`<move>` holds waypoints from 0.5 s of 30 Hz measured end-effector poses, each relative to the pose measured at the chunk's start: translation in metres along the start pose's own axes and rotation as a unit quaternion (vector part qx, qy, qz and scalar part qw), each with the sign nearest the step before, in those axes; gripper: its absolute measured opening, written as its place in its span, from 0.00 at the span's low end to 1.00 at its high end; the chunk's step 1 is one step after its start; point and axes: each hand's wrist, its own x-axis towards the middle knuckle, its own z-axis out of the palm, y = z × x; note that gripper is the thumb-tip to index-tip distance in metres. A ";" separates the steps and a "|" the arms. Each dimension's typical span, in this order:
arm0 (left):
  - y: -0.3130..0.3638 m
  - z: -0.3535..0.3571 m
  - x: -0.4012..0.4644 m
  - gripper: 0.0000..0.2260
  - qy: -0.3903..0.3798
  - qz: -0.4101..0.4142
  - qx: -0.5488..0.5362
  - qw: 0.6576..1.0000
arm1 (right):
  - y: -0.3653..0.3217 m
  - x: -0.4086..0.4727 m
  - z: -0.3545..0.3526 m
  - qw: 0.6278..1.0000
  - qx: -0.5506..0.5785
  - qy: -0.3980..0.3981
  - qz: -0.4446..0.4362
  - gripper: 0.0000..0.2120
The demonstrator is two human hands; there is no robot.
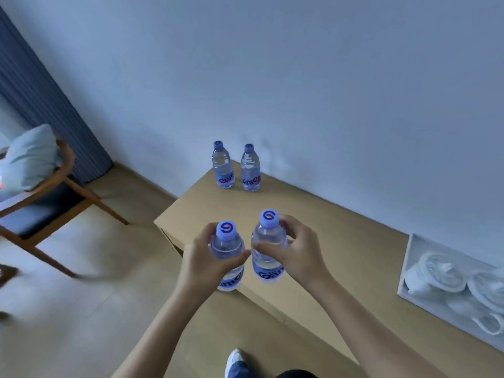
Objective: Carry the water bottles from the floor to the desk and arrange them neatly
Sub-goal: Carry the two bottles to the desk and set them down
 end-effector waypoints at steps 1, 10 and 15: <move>-0.004 0.000 0.016 0.21 -0.017 0.003 0.000 1.000 | 0.001 0.010 0.002 1.000 -0.005 0.020 0.002 0.18; -0.036 0.034 0.132 0.22 -0.108 0.035 0.020 0.993 | 0.025 0.087 -0.008 0.990 -0.055 0.120 0.046 0.17; -0.055 0.071 0.177 0.22 -0.138 0.008 0.029 0.990 | 0.049 0.127 -0.028 0.984 -0.075 0.137 0.082 0.18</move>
